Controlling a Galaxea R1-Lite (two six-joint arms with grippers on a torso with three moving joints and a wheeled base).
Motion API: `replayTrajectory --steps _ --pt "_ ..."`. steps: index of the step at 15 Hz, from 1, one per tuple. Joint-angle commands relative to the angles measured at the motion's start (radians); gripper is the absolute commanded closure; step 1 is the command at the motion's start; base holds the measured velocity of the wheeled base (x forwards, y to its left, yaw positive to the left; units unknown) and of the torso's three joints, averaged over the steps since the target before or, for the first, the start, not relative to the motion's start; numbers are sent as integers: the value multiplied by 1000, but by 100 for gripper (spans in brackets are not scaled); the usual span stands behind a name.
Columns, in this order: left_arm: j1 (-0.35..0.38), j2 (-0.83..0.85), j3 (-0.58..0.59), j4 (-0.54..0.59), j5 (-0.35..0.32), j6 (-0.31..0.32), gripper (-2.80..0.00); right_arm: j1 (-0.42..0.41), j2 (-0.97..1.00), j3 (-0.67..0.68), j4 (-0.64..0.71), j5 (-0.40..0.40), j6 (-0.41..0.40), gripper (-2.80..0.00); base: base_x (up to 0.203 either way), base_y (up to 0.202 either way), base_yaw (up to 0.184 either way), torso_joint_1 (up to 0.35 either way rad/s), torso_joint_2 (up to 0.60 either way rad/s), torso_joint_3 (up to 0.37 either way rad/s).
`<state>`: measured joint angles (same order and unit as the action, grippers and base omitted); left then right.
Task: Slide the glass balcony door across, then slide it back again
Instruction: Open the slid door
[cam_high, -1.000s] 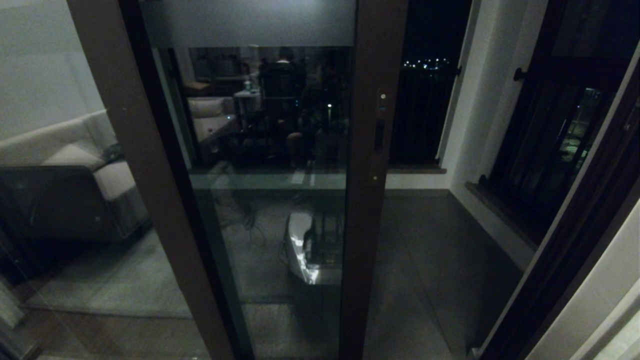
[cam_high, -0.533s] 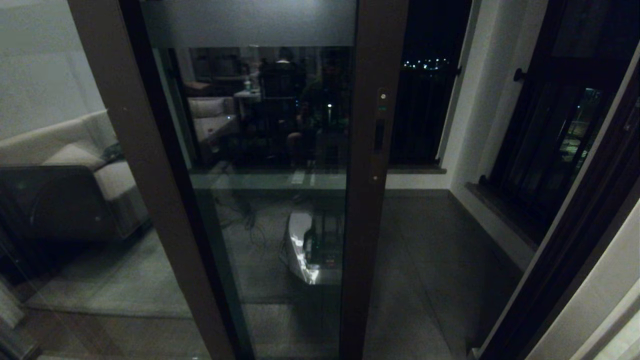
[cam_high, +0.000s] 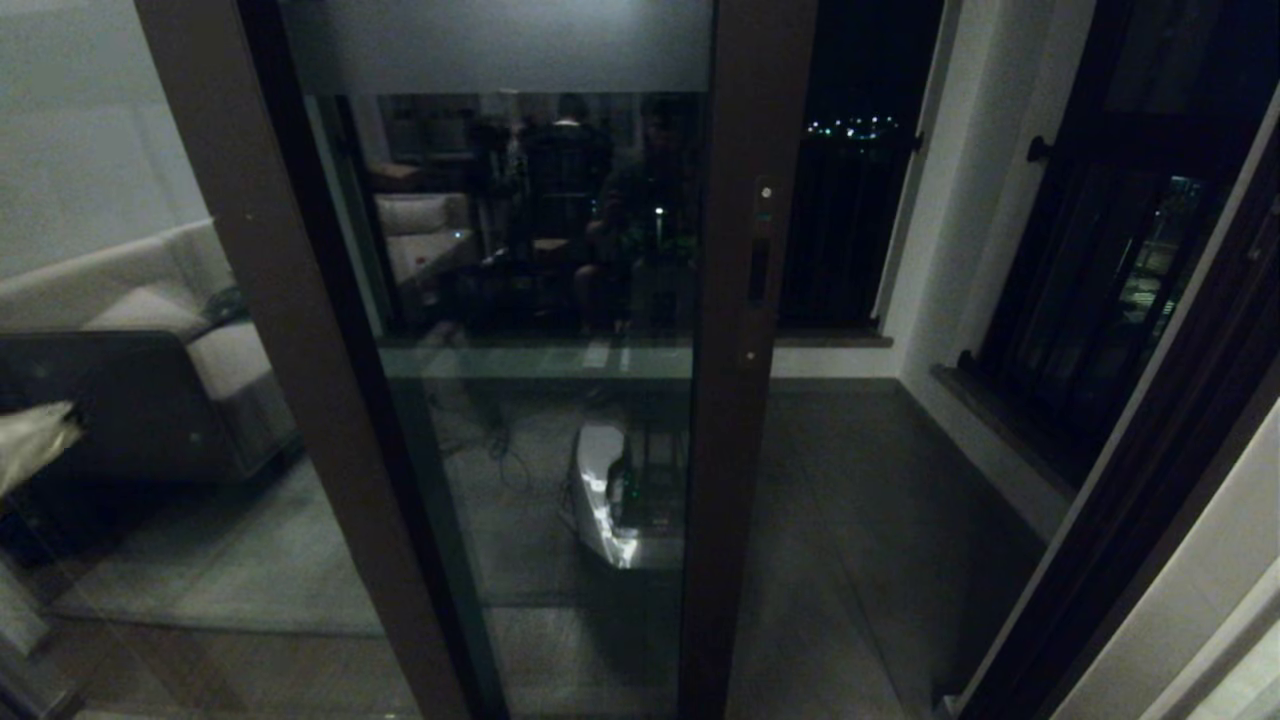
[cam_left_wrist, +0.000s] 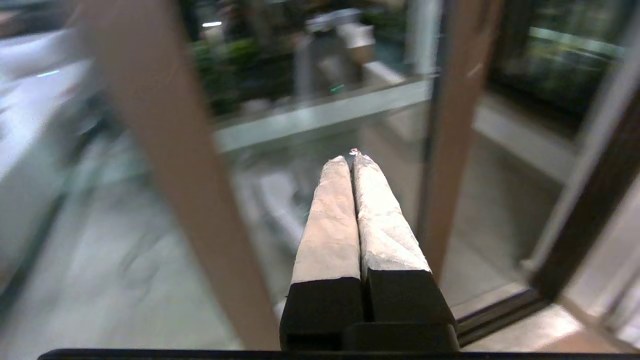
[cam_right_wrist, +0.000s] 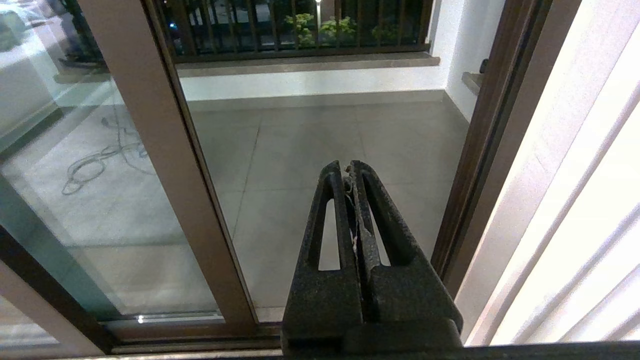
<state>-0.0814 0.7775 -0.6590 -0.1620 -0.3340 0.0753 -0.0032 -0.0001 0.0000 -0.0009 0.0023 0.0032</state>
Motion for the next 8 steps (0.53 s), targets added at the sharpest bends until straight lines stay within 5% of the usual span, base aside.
replayTrajectory --steps 1,3,6,8 --pt "-113 307 -182 -15 -8 -1 0 0 2 0 1 1 0 0 0 0 0 0 0 0" --pt "-251 457 -328 -23 30 -32 0 0 2 0 1 1 0 0 0 0 0 0 0 0" --pt "-491 653 -515 -29 191 -78 0 0 2 0 1 1 0 0 0 0 0 0 0 0" --pt "-580 784 -626 -31 279 -88 0 0 2 0 1 1 0 0 0 0 0 0 0 0"
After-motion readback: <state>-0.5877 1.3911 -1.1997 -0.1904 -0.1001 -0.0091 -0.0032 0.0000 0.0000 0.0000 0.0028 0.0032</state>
